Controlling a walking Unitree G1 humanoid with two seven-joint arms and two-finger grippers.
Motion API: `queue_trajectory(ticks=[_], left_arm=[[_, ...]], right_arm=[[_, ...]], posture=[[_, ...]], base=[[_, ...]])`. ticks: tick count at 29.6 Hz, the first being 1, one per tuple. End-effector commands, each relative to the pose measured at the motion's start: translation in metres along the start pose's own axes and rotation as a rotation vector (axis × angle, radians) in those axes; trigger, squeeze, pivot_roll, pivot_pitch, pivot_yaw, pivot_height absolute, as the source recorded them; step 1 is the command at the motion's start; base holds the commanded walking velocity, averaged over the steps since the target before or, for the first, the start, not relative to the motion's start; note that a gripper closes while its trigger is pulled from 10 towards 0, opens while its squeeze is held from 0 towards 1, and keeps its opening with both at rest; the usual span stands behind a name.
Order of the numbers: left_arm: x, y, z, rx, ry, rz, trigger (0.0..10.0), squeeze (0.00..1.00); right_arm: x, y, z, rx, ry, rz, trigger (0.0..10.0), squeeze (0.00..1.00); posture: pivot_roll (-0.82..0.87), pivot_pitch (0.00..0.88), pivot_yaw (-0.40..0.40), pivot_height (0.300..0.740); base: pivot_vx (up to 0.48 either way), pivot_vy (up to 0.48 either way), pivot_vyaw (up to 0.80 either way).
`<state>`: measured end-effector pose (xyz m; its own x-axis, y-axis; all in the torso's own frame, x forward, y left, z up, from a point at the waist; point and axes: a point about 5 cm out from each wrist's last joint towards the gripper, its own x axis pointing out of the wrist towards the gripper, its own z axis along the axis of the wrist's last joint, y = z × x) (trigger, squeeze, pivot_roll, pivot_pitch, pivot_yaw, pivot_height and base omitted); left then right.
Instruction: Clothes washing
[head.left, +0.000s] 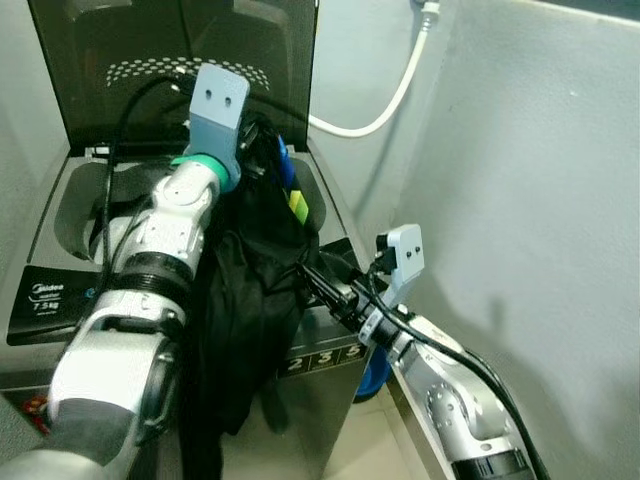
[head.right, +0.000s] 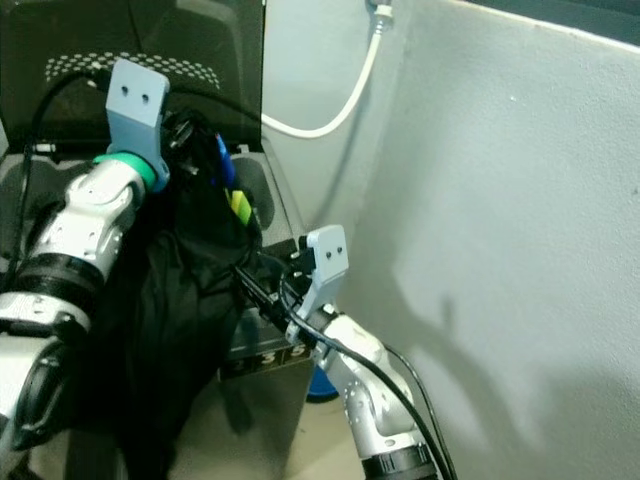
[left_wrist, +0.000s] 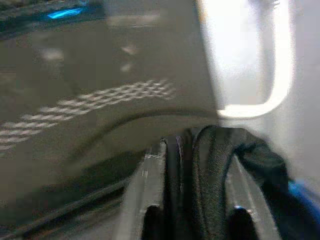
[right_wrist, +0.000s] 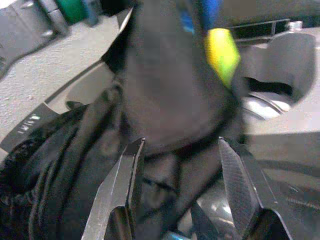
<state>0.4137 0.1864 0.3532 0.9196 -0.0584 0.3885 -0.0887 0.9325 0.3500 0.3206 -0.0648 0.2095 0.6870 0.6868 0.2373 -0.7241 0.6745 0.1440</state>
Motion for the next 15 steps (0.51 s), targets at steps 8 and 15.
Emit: queue_trajectory(ticks=[8, 15], left_arm=[[-0.014, 0.046, -0.043, 0.112, 0.278, 0.127, 10.0, 1.00], [-0.022, 0.042, -0.067, -0.149, 0.418, 0.087, 10.0, 1.00]], right_arm=[[0.000, 0.000, -0.006, 0.001, 0.027, -0.005, 10.0, 0.00], [-0.002, -0.002, -0.006, -0.018, 0.043, -0.001, 10.0, 0.00]], posture=[[0.02, 0.075, -0.054, 0.740], [0.02, 0.079, -0.056, 0.740]], base=[[0.000, 0.000, 0.00], [0.000, 0.000, 0.00]])
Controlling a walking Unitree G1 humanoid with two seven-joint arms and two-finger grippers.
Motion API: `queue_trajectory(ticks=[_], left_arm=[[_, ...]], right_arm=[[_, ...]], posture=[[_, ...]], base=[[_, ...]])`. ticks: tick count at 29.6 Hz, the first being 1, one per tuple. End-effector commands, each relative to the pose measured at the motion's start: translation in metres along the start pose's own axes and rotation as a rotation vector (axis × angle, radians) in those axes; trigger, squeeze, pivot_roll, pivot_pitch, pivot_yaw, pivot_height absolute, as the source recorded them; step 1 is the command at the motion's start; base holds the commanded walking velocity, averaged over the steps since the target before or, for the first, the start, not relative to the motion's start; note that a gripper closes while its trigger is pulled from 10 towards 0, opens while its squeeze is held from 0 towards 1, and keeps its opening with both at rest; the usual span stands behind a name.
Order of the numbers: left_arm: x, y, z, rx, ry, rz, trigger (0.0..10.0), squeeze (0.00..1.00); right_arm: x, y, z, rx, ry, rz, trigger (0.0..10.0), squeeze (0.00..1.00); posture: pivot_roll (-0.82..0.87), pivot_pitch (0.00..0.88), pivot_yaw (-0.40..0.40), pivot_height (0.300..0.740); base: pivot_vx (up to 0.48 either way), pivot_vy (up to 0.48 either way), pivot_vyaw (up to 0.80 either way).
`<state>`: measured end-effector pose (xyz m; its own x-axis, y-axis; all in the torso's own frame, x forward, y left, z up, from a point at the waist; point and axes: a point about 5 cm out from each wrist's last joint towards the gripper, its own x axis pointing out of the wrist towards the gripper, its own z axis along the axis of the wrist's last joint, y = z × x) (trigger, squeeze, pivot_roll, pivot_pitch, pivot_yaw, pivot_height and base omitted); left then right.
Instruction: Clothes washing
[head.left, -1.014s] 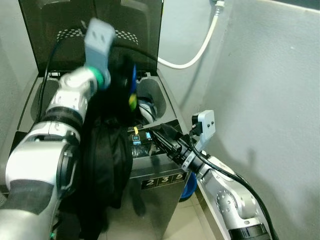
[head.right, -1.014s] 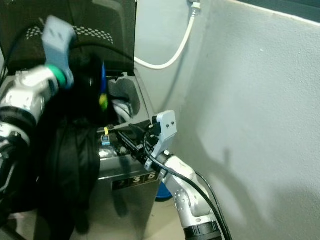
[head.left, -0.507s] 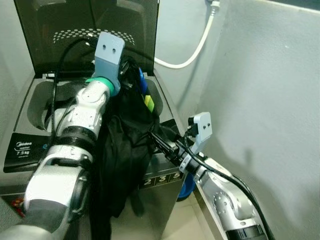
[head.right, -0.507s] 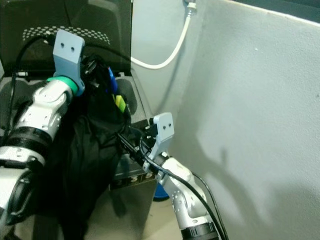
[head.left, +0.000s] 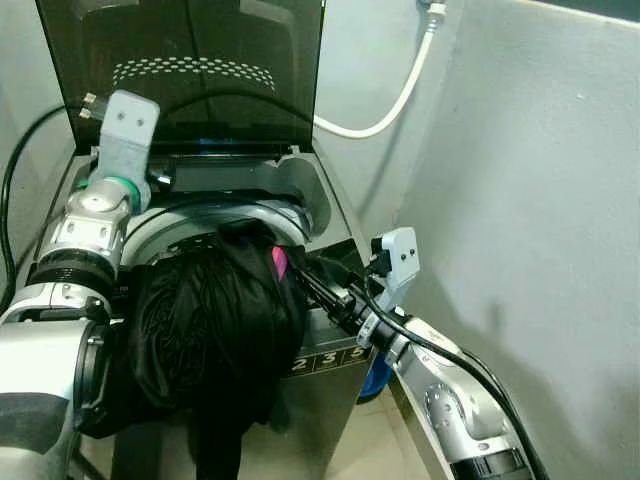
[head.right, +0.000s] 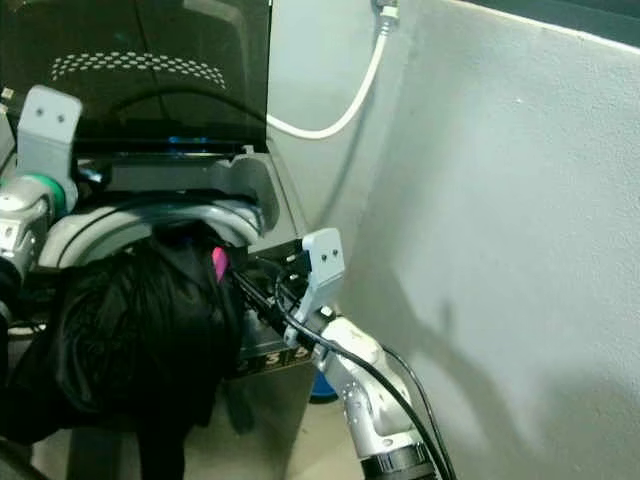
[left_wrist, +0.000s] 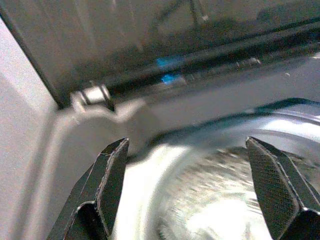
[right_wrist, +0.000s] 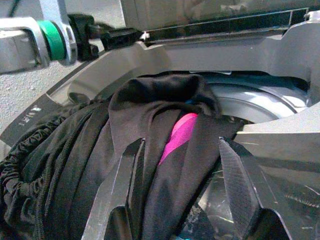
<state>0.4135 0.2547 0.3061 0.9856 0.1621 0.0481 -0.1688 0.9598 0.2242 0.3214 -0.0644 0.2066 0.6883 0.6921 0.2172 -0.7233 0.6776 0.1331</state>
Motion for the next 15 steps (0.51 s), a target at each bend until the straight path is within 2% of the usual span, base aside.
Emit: queue_trajectory(ticks=[1, 2, 3, 4, 5, 7, 8, 10, 12, 13, 14, 15], left_arm=[[0.001, -0.005, -0.003, -0.033, 0.021, -0.024, 10.0, 1.00], [0.001, -0.009, 0.000, -0.094, 0.018, -0.047, 10.0, 1.00], [0.001, -0.009, 0.000, -0.094, 0.018, -0.047, 10.0, 1.00], [0.003, -0.017, 0.006, -0.135, 0.023, -0.077, 10.0, 1.00], [0.003, -0.024, 0.006, -0.128, 0.049, -0.111, 10.0, 1.00], [0.003, -0.029, 0.005, -0.115, 0.068, -0.131, 10.0, 1.00], [0.002, -0.037, 0.001, -0.078, 0.112, -0.193, 10.0, 0.00], [0.000, -0.051, -0.008, 0.054, 0.182, -0.330, 10.0, 0.00], [-0.001, -0.054, -0.010, 0.086, 0.200, -0.362, 10.0, 0.00], [0.000, -0.055, -0.001, 0.107, 0.142, -0.361, 10.0, 0.00], [0.000, -0.062, 0.020, 0.000, 0.026, -0.420, 10.0, 0.00], [0.000, -0.062, 0.020, 0.000, 0.026, -0.420, 10.0, 0.00]], right_arm=[[-0.002, -0.001, -0.003, -0.007, 0.023, -0.001, 10.0, 0.00], [-0.002, -0.002, -0.003, -0.013, 0.025, -0.002, 10.0, 0.00], [-0.002, -0.002, -0.003, -0.013, 0.025, -0.002, 10.0, 0.00], [-0.001, -0.002, -0.003, -0.023, 0.030, -0.004, 10.0, 0.00], [-0.001, -0.002, -0.004, -0.030, 0.035, -0.003, 10.0, 0.00], [-0.001, -0.002, -0.004, -0.034, 0.038, -0.002, 10.0, 0.00], [-0.001, -0.001, -0.004, -0.039, 0.043, -0.001, 10.0, 0.00], [-0.001, -0.002, -0.005, -0.047, 0.051, -0.003, 10.0, 0.00], [-0.001, -0.002, -0.006, -0.049, 0.053, -0.004, 10.0, 0.00], [-0.002, -0.002, -0.006, -0.050, 0.055, -0.006, 10.0, 0.00], [-0.002, -0.003, -0.006, -0.053, 0.057, -0.010, 10.0, 0.00], [-0.002, -0.003, -0.006, -0.053, 0.057, -0.010, 10.0, 0.00]], posture=[[0.02, 0.079, -0.056, 0.740], [0.02, 0.079, -0.056, 0.740], [0.02, 0.079, -0.056, 0.740], [0.02, 0.077, -0.054, 0.740], [0.02, 0.075, -0.052, 0.740], [0.02, 0.075, -0.052, 0.740], [0.02, 0.072, -0.051, 0.740], [0.02, 0.071, -0.048, 0.740], [0.02, 0.071, -0.048, 0.740], [0.01, 0.069, -0.044, 0.740], [0.01, 0.067, -0.043, 0.740], [0.01, 0.067, -0.043, 0.740]], base=[[0.000, 0.000, 0.00], [0.000, 0.000, 0.00], [0.000, 0.000, 0.00], [0.000, 0.000, 0.00], [0.000, 0.000, 0.00], [0.000, 0.000, 0.00], [0.000, 0.000, 0.00], [0.000, 0.000, 0.00], [0.000, 0.000, 0.00], [0.000, 0.000, 0.00], [0.000, 0.000, 0.00], [0.000, 0.000, 0.00]])
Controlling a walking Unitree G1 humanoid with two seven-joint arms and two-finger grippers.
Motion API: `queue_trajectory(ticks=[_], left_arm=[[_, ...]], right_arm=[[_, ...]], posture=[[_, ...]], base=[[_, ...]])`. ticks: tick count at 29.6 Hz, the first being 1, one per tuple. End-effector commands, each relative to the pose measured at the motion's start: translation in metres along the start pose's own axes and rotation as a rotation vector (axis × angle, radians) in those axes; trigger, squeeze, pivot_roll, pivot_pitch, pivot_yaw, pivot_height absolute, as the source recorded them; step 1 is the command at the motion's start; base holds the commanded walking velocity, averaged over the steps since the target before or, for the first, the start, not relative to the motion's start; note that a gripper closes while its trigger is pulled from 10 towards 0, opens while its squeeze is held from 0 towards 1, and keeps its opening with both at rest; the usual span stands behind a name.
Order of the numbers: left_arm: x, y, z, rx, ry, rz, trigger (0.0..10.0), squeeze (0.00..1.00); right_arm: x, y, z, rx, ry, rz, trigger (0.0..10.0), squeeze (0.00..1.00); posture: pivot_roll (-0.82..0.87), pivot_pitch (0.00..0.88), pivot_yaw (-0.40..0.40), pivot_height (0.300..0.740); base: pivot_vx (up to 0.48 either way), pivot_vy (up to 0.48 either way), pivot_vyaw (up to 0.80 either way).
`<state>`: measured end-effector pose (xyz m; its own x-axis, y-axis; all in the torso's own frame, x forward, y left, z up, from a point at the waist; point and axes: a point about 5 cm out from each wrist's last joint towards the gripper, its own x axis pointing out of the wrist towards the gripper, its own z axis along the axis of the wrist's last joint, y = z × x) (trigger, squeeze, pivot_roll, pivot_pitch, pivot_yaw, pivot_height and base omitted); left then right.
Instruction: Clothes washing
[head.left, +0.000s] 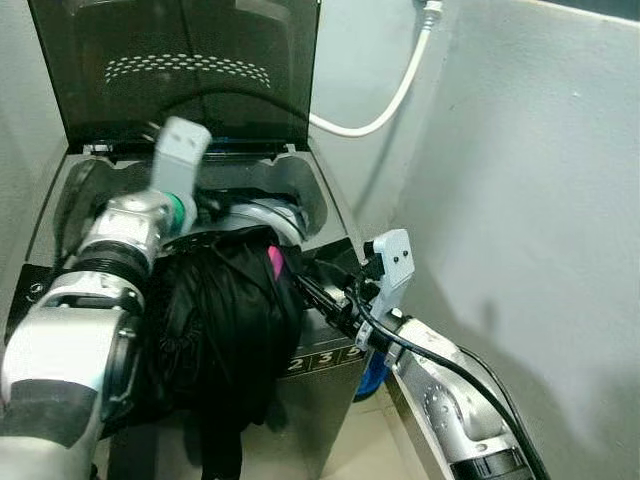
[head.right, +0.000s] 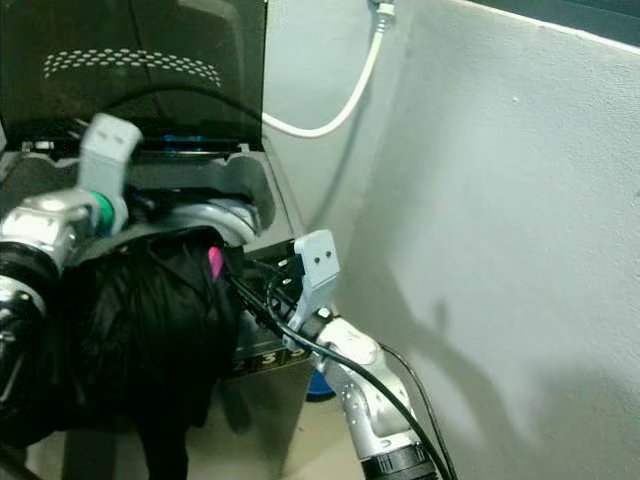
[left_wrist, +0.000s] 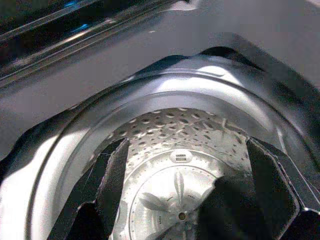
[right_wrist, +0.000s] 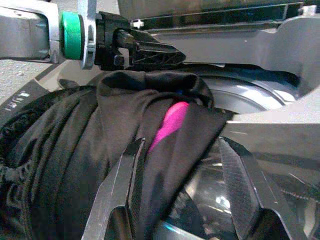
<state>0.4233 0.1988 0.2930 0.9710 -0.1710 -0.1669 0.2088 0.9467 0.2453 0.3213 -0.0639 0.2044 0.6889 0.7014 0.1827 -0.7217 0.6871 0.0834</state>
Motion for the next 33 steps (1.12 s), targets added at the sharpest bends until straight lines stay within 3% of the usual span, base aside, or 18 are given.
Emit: queue_trajectory(ticks=[1, 2, 3, 6, 9, 10, 11, 12, 14, 15, 16, 17, 19, 22, 28, 29, 30, 33], left_arm=[[-0.003, -0.007, 0.035, -0.080, -0.206, -0.087, 10.0, 0.00], [-0.008, -0.008, 0.055, -0.299, -0.309, -0.159, 10.0, 0.00], [-0.008, -0.008, 0.055, -0.299, -0.309, -0.159, 10.0, 0.00], [-0.018, 0.005, 0.082, -0.772, -0.448, -0.163, 10.0, 0.00], [-0.016, 0.016, 0.069, -0.644, -0.356, 0.041, 10.0, 0.00], [-0.015, 0.021, 0.061, -0.508, -0.301, 0.149, 10.0, 0.00], [-0.014, 0.026, 0.052, -0.224, -0.225, 0.256, 10.0, 0.00], [-0.014, 0.026, 0.052, -0.224, -0.225, 0.256, 10.0, 0.00], [-0.012, 0.025, 0.039, 0.112, -0.125, 0.278, 10.0, 0.00], [-0.010, 0.017, 0.043, -0.109, -0.164, 0.186, 10.0, 0.00], [-0.010, 0.017, 0.043, -0.109, -0.164, 0.186, 10.0, 0.00], [-0.010, 0.010, 0.052, -0.346, -0.227, 0.078, 10.0, 0.00], [-0.010, 0.006, 0.059, -0.467, -0.277, 0.018, 10.0, 0.00], [-0.011, 0.002, 0.065, -0.490, -0.319, -0.006, 10.0, 0.00], [-0.034, -0.043, 0.052, -0.148, -0.478, 0.096, 10.0, 0.04], [-0.039, -0.052, 0.039, -0.097, -0.425, 0.123, 10.0, 0.18], [-0.043, -0.059, 0.023, -0.090, -0.336, 0.138, 10.0, 1.00], [-0.050, -0.070, 0.004, -0.130, -0.232, 0.168, 10.0, 1.00]], right_arm=[[-0.003, -0.003, -0.004, -0.003, 0.024, -0.015, 10.0, 0.00], [-0.003, -0.003, -0.004, -0.006, 0.027, -0.017, 10.0, 0.00], [-0.003, -0.003, -0.004, -0.006, 0.027, -0.017, 10.0, 0.00], [-0.004, -0.004, -0.005, -0.014, 0.038, -0.016, 10.0, 0.00], [-0.004, -0.004, -0.006, -0.018, 0.042, -0.010, 10.0, 0.00], [-0.003, -0.004, -0.006, -0.021, 0.044, -0.007, 10.0, 0.00], [-0.002, -0.003, -0.006, -0.023, 0.045, -0.003, 10.0, 0.00], [-0.002, -0.003, -0.006, -0.023, 0.045, -0.003, 10.0, 0.00], [-0.001, -0.002, -0.006, -0.025, 0.045, 0.000, 10.0, 0.00], [-0.001, -0.002, -0.006, -0.026, 0.045, 0.001, 10.0, 0.00], [-0.001, -0.002, -0.006, -0.026, 0.045, 0.001, 10.0, 0.00], [-0.001, -0.002, -0.005, -0.027, 0.044, 0.000, 10.0, 0.00], [-0.001, -0.002, -0.005, -0.029, 0.044, -0.001, 10.0, 0.00], [-0.002, -0.002, -0.005, -0.030, 0.044, -0.002, 10.0, 0.00], [-0.005, 0.000, -0.009, -0.026, 0.047, -0.019, 10.0, 0.00], [-0.006, 0.000, -0.009, -0.025, 0.049, -0.020, 10.0, 0.00], [-0.007, 0.000, -0.010, -0.024, 0.054, -0.018, 10.0, 0.00], [-0.007, 0.000, -0.012, -0.026, 0.062, -0.012, 10.0, 0.00]], posture=[[0.01, 0.067, -0.043, 0.740], [0.01, 0.066, -0.045, 0.740], [0.01, 0.066, -0.045, 0.740], [0.02, 0.061, -0.053, 0.740], [0.02, 0.059, -0.055, 0.740], [0.02, 0.059, -0.055, 0.740], [0.02, 0.056, -0.055, 0.740], [0.02, 0.056, -0.055, 0.740], [0.02, 0.057, -0.053, 0.740], [0.02, 0.059, -0.050, 0.740], [0.02, 0.059, -0.050, 0.740], [0.02, 0.061, -0.048, 0.740], [0.02, 0.062, -0.046, 0.740], [0.03, 0.065, -0.038, 0.740], [0.02, 0.073, -0.024, 0.740], [0.02, 0.075, -0.026, 0.740], [0.03, 0.075, -0.032, 0.740], [0.03, 0.078, -0.036, 0.740]], base=[[0.000, 0.000, 0.00], [0.000, 0.000, 0.00], [0.000, 0.000, 0.00], [0.000, 0.000, 0.00], [0.000, 0.000, 0.00], [0.000, 0.000, 0.00], [0.000, 0.000, 0.00], [0.000, 0.000, 0.00], [0.000, 0.000, 0.00], [0.000, 0.000, 0.00], [0.000, 0.000, 0.00], [0.000, 0.000, 0.00], [0.000, 0.000, 0.00], [0.000, 0.000, 0.00], [0.000, 0.000, 0.00], [0.000, 0.000, 0.00], [0.000, 0.000, 0.00], [0.000, 0.000, 0.00]])
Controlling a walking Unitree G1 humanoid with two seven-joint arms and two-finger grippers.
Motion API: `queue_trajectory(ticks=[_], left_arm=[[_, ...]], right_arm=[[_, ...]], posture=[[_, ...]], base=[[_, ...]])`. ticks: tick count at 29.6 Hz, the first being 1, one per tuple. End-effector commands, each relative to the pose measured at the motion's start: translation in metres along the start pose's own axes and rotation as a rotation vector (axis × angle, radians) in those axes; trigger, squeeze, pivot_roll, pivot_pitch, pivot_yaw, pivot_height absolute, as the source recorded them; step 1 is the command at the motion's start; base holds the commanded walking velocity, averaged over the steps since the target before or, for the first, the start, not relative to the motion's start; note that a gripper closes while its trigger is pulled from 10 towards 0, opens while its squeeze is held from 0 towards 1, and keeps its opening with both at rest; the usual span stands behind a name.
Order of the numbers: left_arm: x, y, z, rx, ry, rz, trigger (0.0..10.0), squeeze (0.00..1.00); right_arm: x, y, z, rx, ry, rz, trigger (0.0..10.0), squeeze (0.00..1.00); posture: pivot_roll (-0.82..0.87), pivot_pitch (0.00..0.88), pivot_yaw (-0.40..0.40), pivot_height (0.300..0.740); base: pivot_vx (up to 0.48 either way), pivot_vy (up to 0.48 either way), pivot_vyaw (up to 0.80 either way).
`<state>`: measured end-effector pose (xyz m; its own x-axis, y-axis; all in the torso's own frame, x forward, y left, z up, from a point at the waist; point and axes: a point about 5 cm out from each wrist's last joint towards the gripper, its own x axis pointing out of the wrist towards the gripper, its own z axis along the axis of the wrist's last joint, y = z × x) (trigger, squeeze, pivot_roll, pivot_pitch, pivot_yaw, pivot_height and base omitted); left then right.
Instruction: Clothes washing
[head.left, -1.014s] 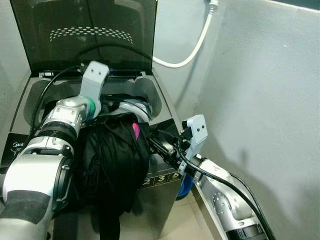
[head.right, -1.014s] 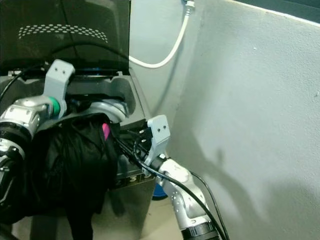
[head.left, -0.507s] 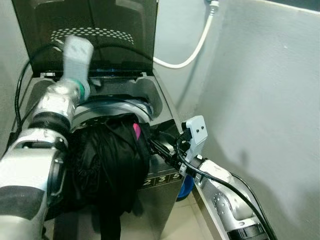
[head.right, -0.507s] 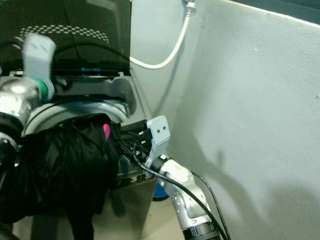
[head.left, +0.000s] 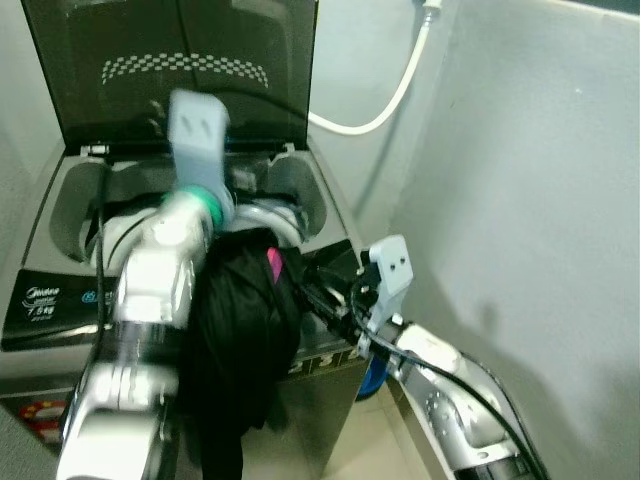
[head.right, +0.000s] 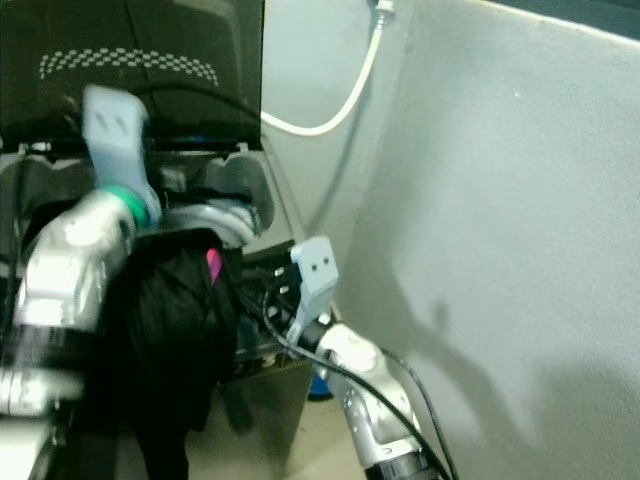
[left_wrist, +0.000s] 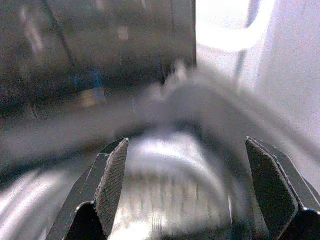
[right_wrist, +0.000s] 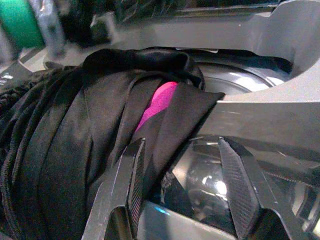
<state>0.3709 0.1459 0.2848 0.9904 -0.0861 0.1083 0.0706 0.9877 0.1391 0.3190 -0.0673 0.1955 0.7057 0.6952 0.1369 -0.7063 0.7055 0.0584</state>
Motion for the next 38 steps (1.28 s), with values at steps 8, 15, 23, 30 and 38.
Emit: queue_trajectory(ticks=[8, 15, 23, 30, 38], left_arm=[[-0.017, 0.006, 0.012, -0.120, 0.118, 0.204, 10.0, 1.00], [-0.033, -0.004, 0.038, -0.248, 0.197, 0.107, 10.0, 1.00], [-0.057, -0.009, -0.005, -0.123, 0.447, 0.092, 10.0, 1.00], [-0.068, -0.002, -0.008, 0.010, 0.527, 0.054, 10.0, 0.71], [-0.071, -0.003, -0.012, -0.046, 0.541, 0.013, 10.0, 0.42]], right_arm=[[0.002, 0.001, -0.002, -0.002, 0.020, 0.022, 10.0, 0.00], [0.003, 0.001, -0.001, -0.008, 0.024, 0.030, 10.0, 0.00], [0.002, 0.000, -0.001, -0.009, 0.029, 0.021, 10.0, 0.00], [0.002, -0.001, -0.001, -0.008, 0.030, 0.015, 10.0, 0.00], [0.002, -0.001, -0.001, -0.008, 0.031, 0.015, 10.0, 0.00]], posture=[[0.03, 0.079, -0.053, 0.740], [0.03, 0.077, -0.048, 0.740], [0.03, 0.078, -0.047, 0.740], [0.03, 0.079, -0.045, 0.740], [0.03, 0.078, -0.046, 0.740]], base=[[0.000, 0.000, 0.00], [0.000, 0.000, 0.00], [0.000, 0.000, 0.00], [0.000, 0.000, 0.00], [0.000, 0.000, 0.00]])
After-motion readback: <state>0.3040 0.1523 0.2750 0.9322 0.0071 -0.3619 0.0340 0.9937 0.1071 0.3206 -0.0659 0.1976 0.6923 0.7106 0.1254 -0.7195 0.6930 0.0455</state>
